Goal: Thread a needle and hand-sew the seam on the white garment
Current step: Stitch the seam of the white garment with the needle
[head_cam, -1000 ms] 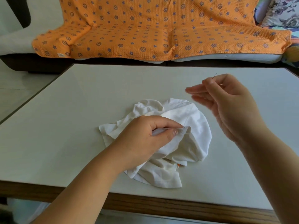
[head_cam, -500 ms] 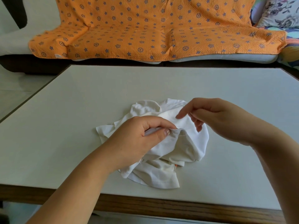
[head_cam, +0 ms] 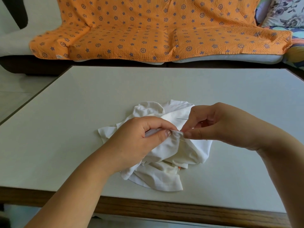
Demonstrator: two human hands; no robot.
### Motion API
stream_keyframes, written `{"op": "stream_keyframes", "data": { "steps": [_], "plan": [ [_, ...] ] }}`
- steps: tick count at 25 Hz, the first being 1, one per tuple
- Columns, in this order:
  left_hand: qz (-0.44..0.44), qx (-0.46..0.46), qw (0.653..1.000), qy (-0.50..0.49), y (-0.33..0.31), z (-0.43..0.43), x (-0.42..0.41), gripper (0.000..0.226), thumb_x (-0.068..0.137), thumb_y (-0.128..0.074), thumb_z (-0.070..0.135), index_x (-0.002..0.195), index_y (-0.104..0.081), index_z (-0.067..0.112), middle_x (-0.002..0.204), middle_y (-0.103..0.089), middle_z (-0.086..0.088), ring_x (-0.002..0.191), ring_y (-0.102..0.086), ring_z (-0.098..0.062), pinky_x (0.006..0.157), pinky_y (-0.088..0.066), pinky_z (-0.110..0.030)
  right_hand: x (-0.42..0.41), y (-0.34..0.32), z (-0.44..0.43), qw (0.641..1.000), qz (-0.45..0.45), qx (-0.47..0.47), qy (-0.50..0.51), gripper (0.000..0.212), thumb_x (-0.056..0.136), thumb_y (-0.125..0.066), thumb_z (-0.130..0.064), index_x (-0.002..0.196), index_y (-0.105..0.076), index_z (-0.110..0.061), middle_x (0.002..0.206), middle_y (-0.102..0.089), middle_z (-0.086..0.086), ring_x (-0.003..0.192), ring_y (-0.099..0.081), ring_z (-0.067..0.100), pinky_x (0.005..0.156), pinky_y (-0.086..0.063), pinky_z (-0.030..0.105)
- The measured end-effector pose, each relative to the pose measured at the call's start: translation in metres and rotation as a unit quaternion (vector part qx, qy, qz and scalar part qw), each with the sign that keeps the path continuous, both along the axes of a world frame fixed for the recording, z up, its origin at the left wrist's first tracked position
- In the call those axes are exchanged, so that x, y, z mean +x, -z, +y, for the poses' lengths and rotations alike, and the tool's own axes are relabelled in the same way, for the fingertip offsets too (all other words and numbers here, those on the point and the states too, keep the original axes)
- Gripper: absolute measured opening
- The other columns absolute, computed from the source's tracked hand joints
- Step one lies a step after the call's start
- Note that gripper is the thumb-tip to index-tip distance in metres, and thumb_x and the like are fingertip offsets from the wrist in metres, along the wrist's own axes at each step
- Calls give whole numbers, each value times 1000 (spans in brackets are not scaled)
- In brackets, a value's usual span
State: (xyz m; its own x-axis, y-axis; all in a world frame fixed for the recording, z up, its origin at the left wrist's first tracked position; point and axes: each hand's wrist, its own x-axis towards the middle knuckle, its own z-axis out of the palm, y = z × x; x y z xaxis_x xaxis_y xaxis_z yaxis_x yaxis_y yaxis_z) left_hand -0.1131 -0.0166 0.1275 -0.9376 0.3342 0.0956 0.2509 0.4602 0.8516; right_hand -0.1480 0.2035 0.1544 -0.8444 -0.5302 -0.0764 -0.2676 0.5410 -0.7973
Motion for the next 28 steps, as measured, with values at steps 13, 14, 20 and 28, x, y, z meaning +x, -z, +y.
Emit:
{"op": "stream_keyframes", "data": {
  "steps": [13,14,20,28],
  "plan": [
    [-11,11,1000,-8,-2,1,1,23,93,-62,24,92,-68,46,96,-68,35,98,-59,19,80,-39,3,-1,-1,2,992,-14,-109,53,16,68,-72,-42,68,-74,-26,57,-56,-9,61,-45,11,63,-38,22],
    [-11,10,1000,-9,-3,1,1,22,93,-62,25,92,-69,46,96,-68,35,99,-59,19,80,-39,2,-1,-2,3,994,-19,-101,43,17,66,-71,-43,67,-74,-27,59,-57,-7,61,-45,11,63,-39,22],
    [-11,9,1000,-19,-3,-2,1,21,92,-62,26,93,-70,45,96,-70,32,99,-60,16,80,-39,1,-4,-3,9,999,-25,-42,23,19,63,-69,-46,69,-75,-29,65,-61,0,61,-46,10,66,-39,28],
    [-15,4,1000,-19,-3,-2,0,21,93,-61,25,95,-70,44,97,-69,34,98,-59,18,78,-38,3,-2,-6,12,999,-10,-11,36,16,66,-69,-46,72,-76,-32,60,-61,-10,60,-47,7,66,-41,27]
  ]
}}
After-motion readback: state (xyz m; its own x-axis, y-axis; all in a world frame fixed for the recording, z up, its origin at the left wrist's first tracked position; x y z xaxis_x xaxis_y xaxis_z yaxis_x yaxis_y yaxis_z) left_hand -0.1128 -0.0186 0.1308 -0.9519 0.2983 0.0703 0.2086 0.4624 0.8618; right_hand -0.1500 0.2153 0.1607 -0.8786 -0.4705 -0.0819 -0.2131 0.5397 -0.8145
